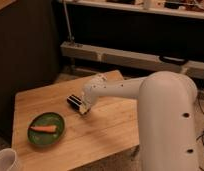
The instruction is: Place the eraser on the white sponge
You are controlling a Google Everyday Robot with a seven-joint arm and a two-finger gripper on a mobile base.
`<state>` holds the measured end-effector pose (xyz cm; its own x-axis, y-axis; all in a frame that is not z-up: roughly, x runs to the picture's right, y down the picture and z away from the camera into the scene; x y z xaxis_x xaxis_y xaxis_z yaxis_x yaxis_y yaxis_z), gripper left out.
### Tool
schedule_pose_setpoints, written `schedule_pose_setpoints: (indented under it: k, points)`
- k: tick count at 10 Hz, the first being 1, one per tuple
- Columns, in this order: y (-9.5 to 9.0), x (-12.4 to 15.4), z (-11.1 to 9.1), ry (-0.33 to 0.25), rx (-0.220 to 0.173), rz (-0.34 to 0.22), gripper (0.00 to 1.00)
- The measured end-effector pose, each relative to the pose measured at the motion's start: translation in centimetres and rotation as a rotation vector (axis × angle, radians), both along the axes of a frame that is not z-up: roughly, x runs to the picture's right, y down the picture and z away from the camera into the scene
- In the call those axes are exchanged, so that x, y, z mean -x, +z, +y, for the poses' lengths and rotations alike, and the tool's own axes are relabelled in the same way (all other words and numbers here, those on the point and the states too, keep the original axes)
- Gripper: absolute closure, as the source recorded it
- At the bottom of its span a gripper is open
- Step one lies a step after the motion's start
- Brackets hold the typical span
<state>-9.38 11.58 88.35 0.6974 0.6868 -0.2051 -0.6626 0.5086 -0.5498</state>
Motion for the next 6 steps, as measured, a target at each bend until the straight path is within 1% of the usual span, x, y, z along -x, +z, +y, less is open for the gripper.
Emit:
schedule_pose_setpoints:
  k: [1, 2, 3, 6]
  points:
    - [0.07, -0.02, 0.09, -0.002, 0.003, 0.002, 0.28]
    - [0.09, 0.03, 0.23, -0.007, 0.006, 0.004, 0.22]
    - [0.11, 0.03, 0.36, -0.010, 0.009, 0.008, 0.20]
    - [0.08, 0.05, 0.49, -0.012, 0.013, 0.010, 0.20]
